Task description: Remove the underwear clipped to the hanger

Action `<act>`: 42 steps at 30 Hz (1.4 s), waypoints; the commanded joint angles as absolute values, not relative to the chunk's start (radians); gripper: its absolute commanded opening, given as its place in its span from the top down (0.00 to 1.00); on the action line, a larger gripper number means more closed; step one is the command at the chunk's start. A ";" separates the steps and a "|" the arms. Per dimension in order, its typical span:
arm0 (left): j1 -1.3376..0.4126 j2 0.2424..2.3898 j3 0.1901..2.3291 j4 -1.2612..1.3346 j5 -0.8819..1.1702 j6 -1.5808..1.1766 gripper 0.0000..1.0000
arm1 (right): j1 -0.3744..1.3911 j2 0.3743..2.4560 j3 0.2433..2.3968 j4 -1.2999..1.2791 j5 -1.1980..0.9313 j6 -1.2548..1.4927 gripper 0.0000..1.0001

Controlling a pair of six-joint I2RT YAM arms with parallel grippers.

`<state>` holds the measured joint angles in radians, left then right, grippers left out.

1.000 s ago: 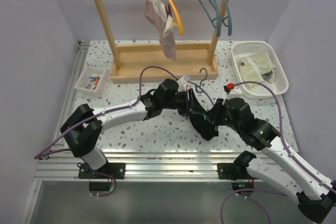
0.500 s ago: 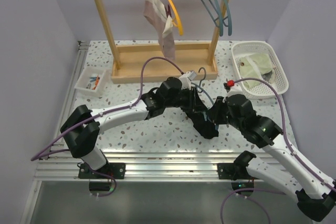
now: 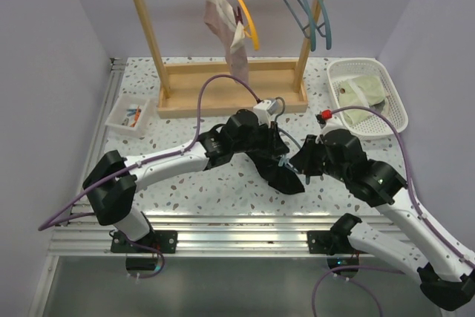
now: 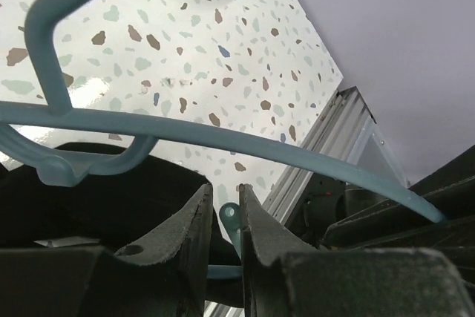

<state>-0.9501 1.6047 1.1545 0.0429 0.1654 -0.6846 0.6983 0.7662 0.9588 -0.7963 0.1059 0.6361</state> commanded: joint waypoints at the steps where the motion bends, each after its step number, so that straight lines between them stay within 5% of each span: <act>1: -0.920 1.566 1.114 -0.054 0.005 -0.597 0.78 | 0.701 0.753 1.040 -0.816 0.129 0.640 1.00; 13: -0.914 1.433 1.091 -0.017 -0.005 -0.660 0.77 | 0.701 0.821 1.045 -0.835 0.184 0.635 1.00; 15: -0.914 1.436 1.095 0.020 0.078 -0.673 0.72 | 0.701 0.827 1.040 -0.821 0.186 0.638 1.00; 19: -0.905 1.430 1.056 -0.038 0.059 -0.739 0.43 | 0.701 0.827 1.046 -0.813 0.186 0.641 1.00; 24: -0.740 1.381 0.916 -0.052 0.055 -0.816 0.28 | 0.701 0.782 1.016 -0.816 0.166 0.621 1.00; 42: -0.692 1.643 1.109 -0.017 0.041 -0.773 0.27 | 0.700 0.761 0.966 -0.830 0.190 0.584 1.00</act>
<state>-0.6876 1.6127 1.0508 -0.0742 0.0231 -0.7670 0.7002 0.7597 0.9684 -0.8623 0.1661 0.6029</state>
